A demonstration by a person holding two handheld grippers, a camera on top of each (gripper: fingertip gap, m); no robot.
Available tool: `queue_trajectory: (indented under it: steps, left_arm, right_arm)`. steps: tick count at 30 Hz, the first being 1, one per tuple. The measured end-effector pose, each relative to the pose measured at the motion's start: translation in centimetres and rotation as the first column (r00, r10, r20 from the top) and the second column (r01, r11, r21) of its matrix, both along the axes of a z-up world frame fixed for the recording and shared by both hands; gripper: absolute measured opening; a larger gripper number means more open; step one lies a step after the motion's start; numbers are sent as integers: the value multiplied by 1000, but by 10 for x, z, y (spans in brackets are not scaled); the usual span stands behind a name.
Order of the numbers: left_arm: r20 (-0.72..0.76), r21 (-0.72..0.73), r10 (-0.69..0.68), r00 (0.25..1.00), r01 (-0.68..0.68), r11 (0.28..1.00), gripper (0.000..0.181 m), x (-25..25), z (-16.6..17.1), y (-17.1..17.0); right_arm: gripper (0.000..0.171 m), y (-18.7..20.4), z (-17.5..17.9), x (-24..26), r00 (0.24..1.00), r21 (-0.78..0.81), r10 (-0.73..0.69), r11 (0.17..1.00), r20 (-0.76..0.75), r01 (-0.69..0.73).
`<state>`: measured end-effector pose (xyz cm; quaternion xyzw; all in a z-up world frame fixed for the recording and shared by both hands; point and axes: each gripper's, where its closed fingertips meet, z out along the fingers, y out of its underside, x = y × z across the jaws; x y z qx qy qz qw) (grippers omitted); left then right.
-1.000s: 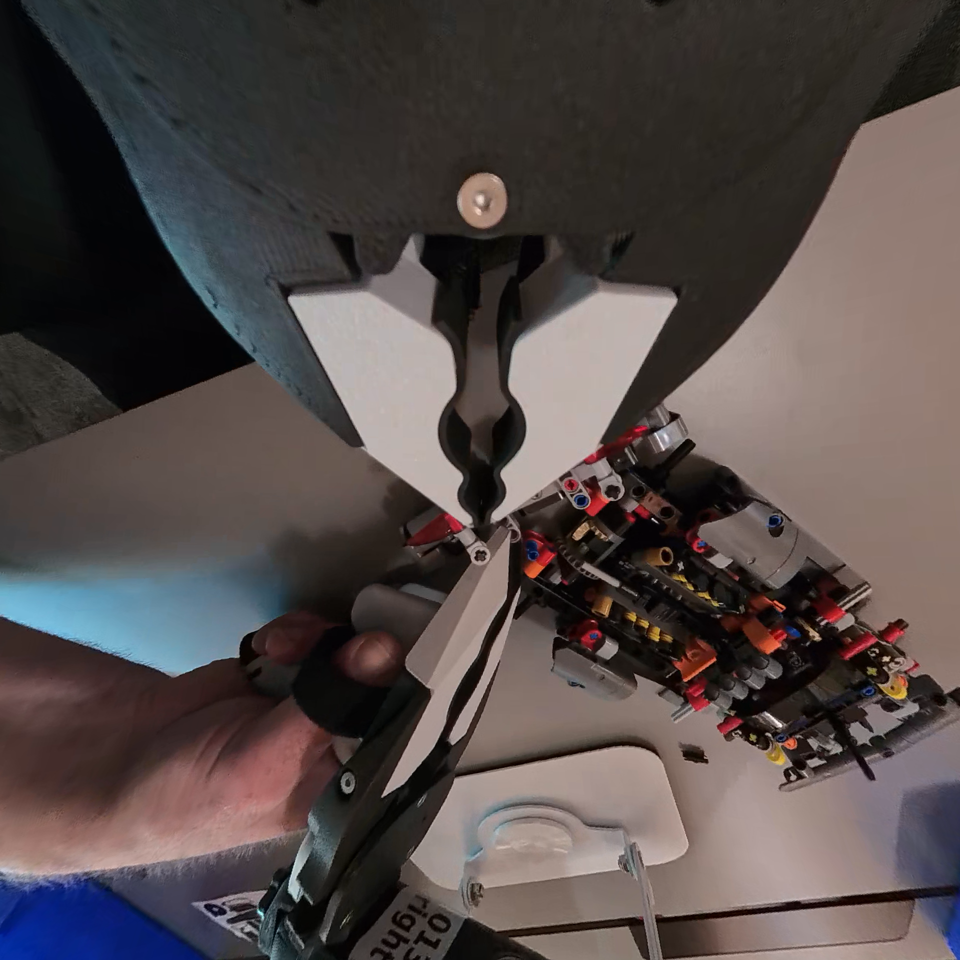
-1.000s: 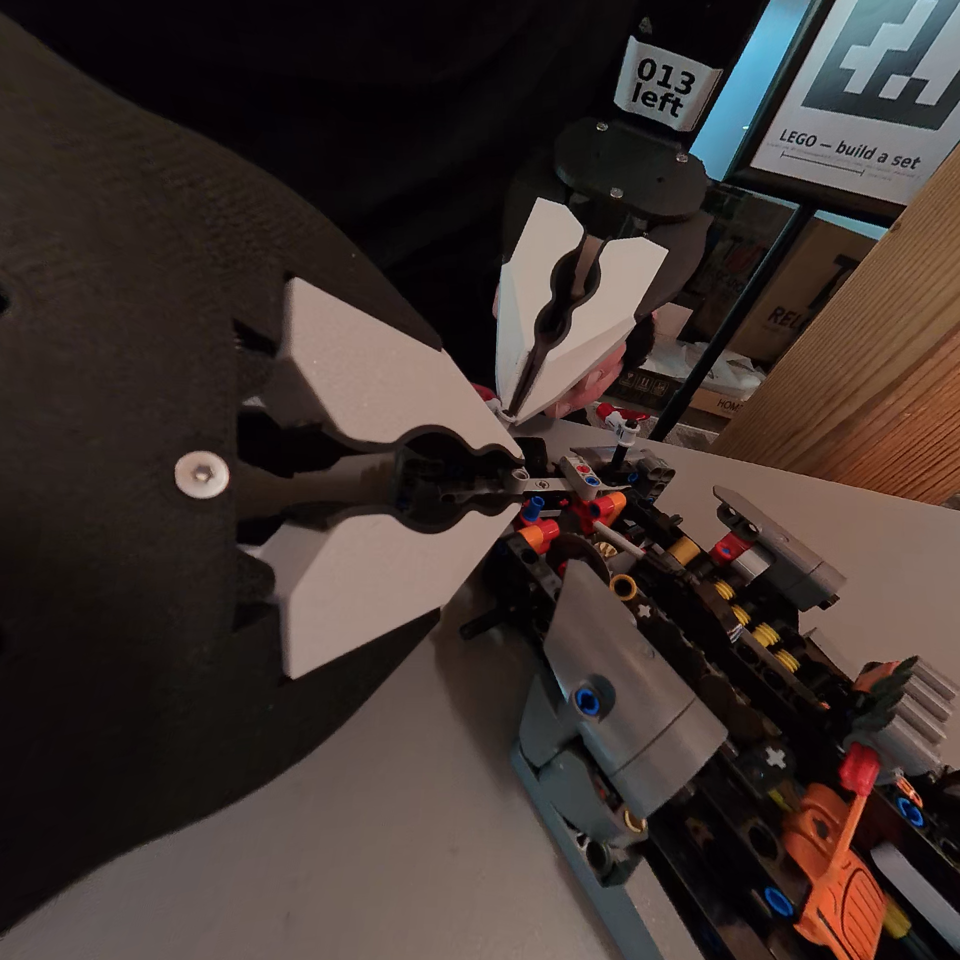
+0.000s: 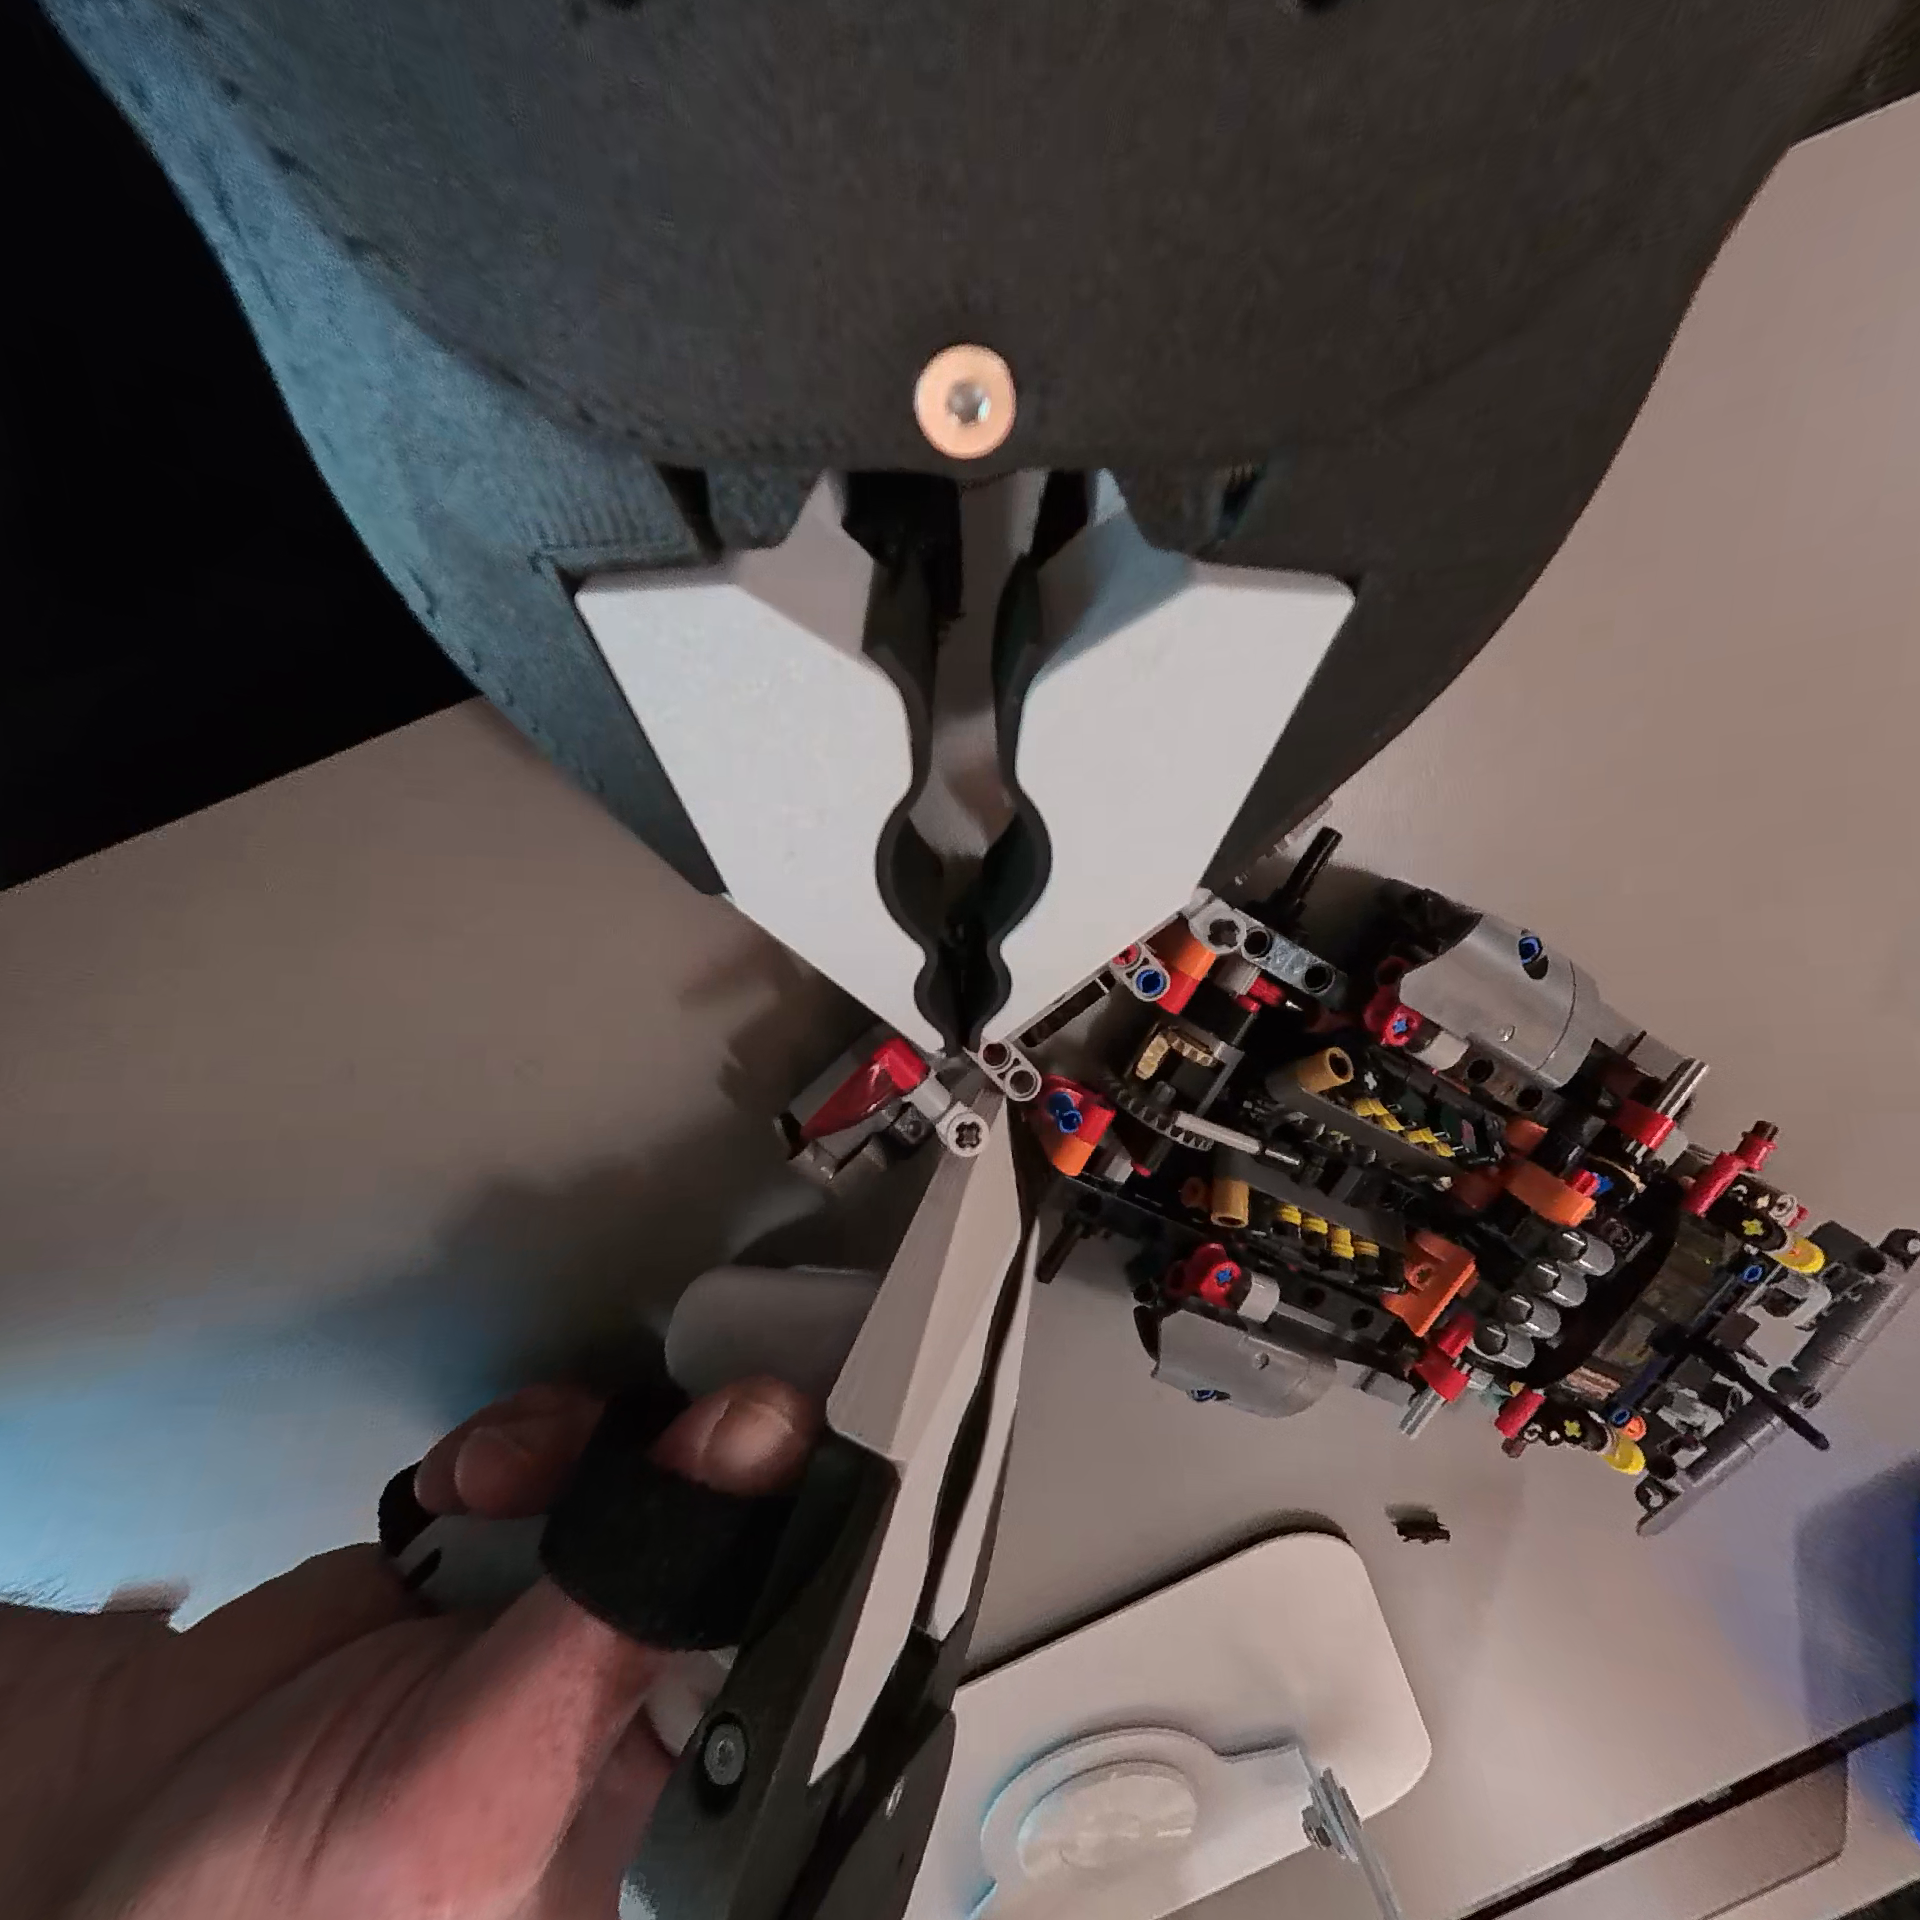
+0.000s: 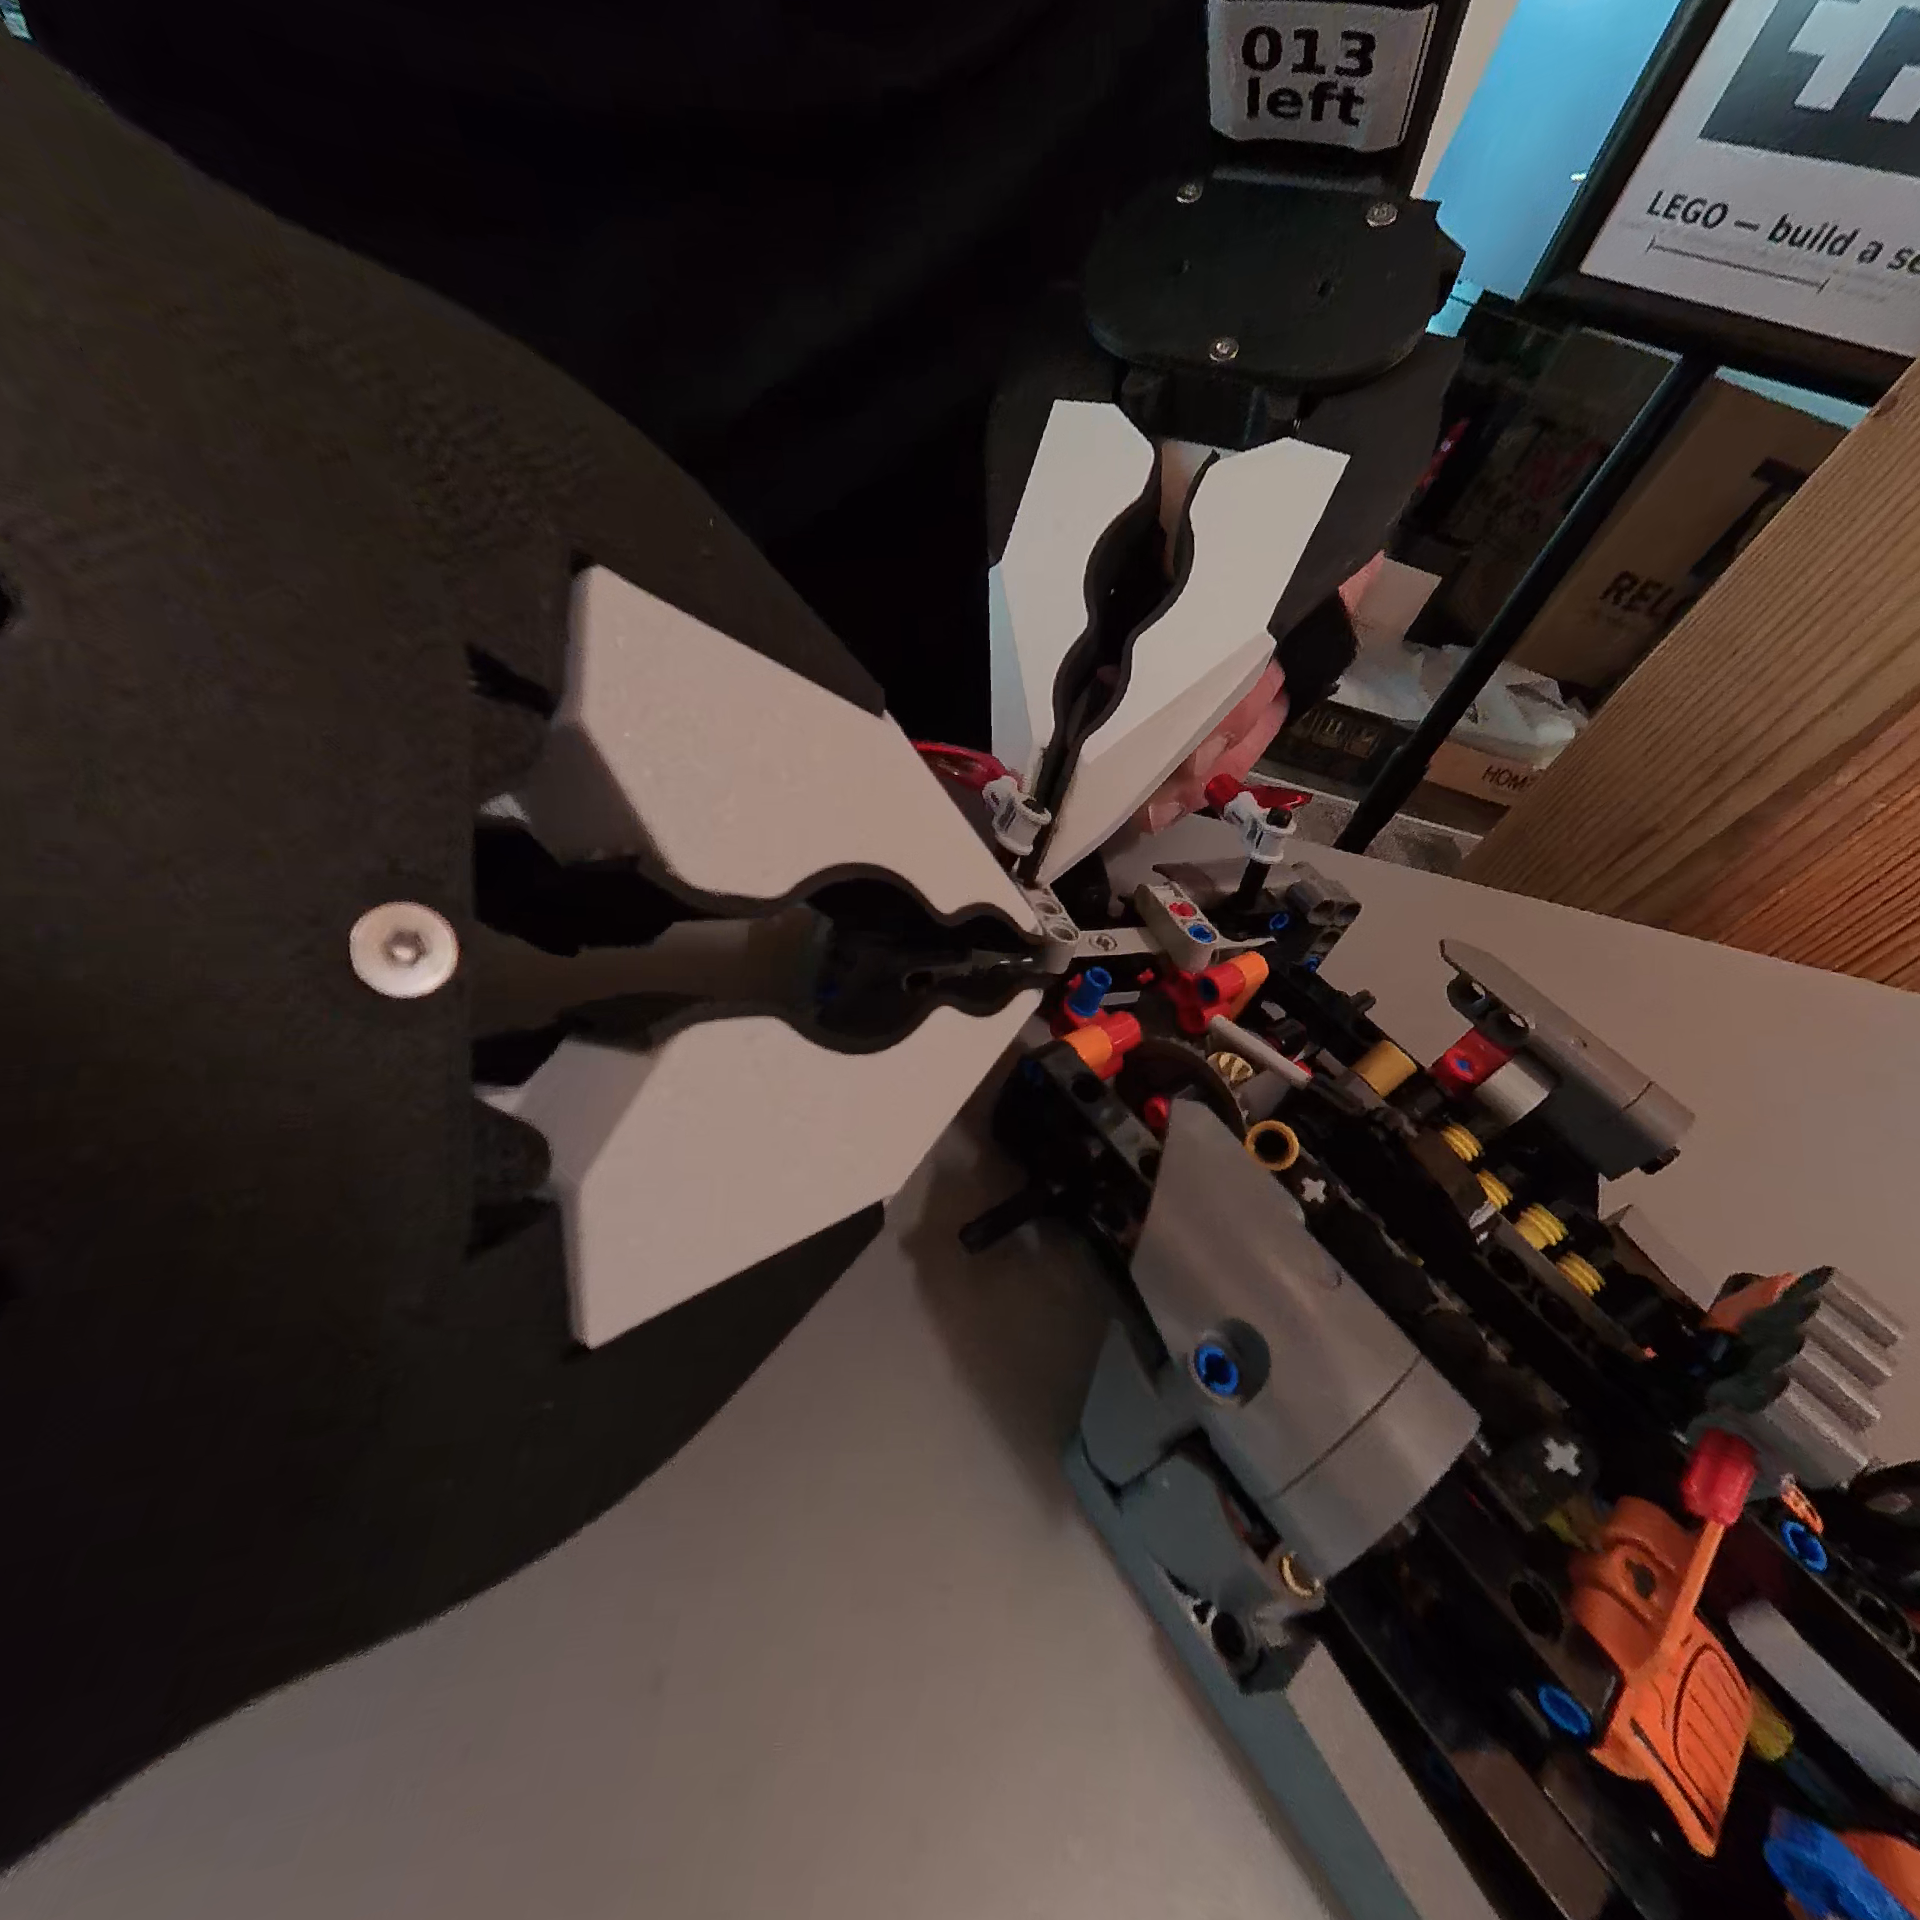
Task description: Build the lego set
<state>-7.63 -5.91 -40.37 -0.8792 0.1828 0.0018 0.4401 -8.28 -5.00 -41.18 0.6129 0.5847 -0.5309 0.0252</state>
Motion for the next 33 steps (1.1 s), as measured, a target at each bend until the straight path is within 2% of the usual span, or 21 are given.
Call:
queue_trajectory:
  steps: [5,33]
  left_arm:
    - [-9,-12,-5,1000,5,1000,0,1,0,1]
    - [-51,-42,-34,998,32,999,0,3,0,4]
  right_arm:
    - [2,-1,10,-3,999,-46,-5,999,-42,3]
    - [0,-2,10,-4,997,0,34,999,-70,-34]
